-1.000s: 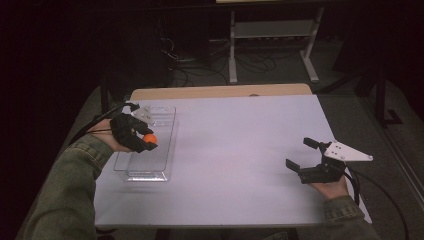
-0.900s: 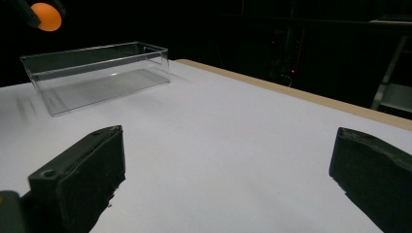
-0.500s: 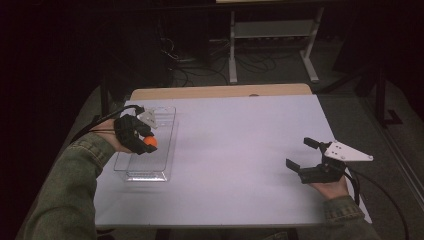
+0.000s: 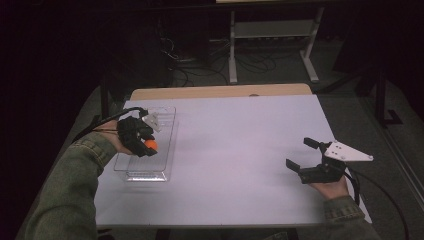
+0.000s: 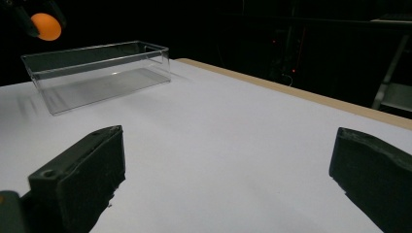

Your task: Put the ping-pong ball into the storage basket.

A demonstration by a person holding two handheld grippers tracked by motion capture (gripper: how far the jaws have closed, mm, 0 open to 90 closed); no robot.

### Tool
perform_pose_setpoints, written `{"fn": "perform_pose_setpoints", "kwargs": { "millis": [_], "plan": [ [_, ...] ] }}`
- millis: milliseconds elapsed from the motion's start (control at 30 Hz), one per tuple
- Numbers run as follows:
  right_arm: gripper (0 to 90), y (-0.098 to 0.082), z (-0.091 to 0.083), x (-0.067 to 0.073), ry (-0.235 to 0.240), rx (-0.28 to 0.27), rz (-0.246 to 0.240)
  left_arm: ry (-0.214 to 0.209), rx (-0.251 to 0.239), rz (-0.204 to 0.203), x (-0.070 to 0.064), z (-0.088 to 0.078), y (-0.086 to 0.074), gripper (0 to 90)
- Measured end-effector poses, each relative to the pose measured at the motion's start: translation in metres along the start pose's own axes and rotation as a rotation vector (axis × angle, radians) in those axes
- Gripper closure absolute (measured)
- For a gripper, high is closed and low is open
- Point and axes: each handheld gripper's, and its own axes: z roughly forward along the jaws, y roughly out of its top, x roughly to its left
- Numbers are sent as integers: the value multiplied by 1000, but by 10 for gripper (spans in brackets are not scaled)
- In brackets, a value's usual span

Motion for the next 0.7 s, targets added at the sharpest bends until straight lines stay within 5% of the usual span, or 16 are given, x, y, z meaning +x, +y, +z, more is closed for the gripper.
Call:
{"fn": "perform_pose_setpoints", "kwargs": {
  "millis": [700],
  "plan": [
    [0, 0, 0, 0, 0, 3, -1, -31, 8, -10, -2, 19, -3, 507]
  ]
}}
